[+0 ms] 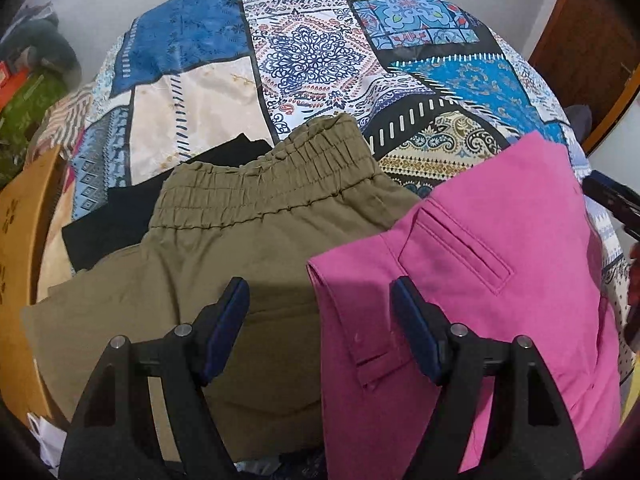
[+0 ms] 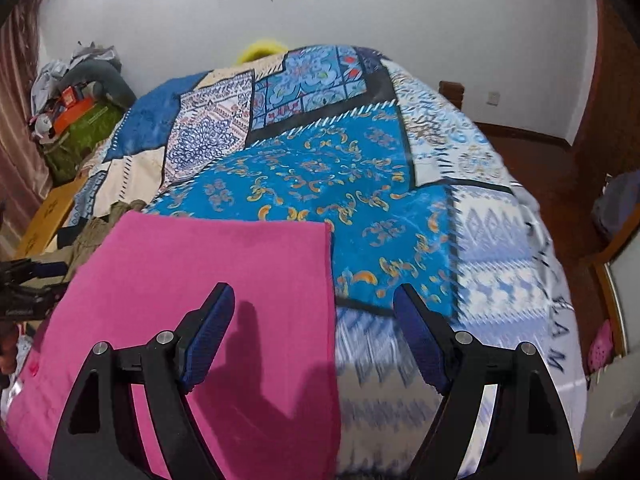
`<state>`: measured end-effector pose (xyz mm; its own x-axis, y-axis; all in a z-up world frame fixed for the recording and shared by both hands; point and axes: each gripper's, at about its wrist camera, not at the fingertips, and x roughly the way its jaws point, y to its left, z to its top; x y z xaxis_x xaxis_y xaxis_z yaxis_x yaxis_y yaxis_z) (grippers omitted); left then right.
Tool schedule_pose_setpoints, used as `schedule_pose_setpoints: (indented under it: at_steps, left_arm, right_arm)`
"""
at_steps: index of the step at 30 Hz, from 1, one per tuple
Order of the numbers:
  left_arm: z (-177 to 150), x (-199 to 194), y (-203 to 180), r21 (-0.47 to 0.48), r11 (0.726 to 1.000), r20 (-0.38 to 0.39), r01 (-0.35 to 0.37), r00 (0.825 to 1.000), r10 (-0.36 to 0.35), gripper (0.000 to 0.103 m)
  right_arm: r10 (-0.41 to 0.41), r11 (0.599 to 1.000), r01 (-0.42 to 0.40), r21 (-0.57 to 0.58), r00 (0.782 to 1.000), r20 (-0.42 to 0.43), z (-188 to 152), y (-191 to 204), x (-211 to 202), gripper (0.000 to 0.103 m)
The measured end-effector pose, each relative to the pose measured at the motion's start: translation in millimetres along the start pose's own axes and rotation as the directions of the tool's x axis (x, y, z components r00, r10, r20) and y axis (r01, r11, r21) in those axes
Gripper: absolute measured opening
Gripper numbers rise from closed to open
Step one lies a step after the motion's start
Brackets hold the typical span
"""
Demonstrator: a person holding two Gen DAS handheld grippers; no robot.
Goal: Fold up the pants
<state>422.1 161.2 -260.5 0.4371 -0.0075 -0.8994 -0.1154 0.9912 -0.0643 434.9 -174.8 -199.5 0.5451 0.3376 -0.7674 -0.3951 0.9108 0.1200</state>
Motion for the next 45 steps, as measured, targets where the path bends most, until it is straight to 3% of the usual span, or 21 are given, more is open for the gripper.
schedule_pose_setpoints:
  at_steps: [4, 8, 10, 12, 14, 17, 22, 28, 33, 45]
  left_arm:
    - [0.4, 2.4, 4.0, -0.048, 0.992, -0.01, 0.119, 0.993, -0.12, 0.041]
    - [0.3, 0.2, -5.6, -0.039, 0.994, 0.005, 0.101, 0.995, -0.101, 0.033]
    - [1.7, -1.2, -8.8, -0.039, 0.995, 0.006, 0.095, 0.995, -0.095, 0.025]
    - [3.5, -3.3, -12.1, -0.031, 0.997, 0.009, 0.071, 0.997, -0.071, 0.017]
    - [3.8, -7.9, -17.7, -0.01, 0.999, 0.023, 0.041, 0.999, -0.04, 0.014]
    - [3.5, -18.3, -24.3, 0.016, 1.0, 0.047, -0.014, 0.999, 0.013, 0.012]
    - [4.4, -59.1, -29.1, 0.044, 0.997, 0.133, -0.065, 0.989, 0.058, 0.011]
    - [-0.8, -130.3, -37.7, 0.064, 0.997, 0.239, -0.032, 0.971, 0.016, 0.011]
    - [-21.3, -174.1, -54.9, 0.125, 0.99, 0.3, -0.065, 0.954, 0.024, 0.011]
    - [-97.5, -228.8, -61.6, 0.19, 0.981, 0.337, -0.036, 0.941, -0.031, 0.011]
  right_arm:
    - [0.012, 1.0, -0.012, 0.0, 1.0, -0.016, 9.5, -0.1, 22.6, 0.073]
    - [0.046, 0.998, -0.045, 0.045, 0.999, -0.023, 15.1, -1.6, 33.9, 0.063]
    - [0.057, 0.997, -0.056, 0.056, 0.998, -0.027, 17.6, -1.0, 34.4, 0.051]
    - [0.048, 0.998, -0.047, 0.034, 0.999, -0.026, 18.6, 4.3, 31.5, 0.025]
    - [0.018, 1.0, -0.019, -0.012, 0.999, -0.031, 20.6, 12.7, 29.3, 0.005]
    - [-0.025, 0.997, 0.024, -0.078, 0.999, -0.021, 19.3, 23.0, 17.3, 0.003]
    - [-0.007, 0.999, 0.01, -0.051, 0.998, 0.065, 15.6, 23.3, -27.8, 0.003]
    - [-0.023, 0.997, 0.036, -0.074, 0.984, 0.177, 19.9, 25.4, -101.3, 0.003]
    - [-0.011, 0.997, 0.028, -0.069, 0.969, 0.245, 12.3, 30.5, -155.0, 0.003]
    - [0.014, 0.997, 0.006, -0.071, 0.96, 0.279, -51.5, 47.0, -223.1, 0.003]
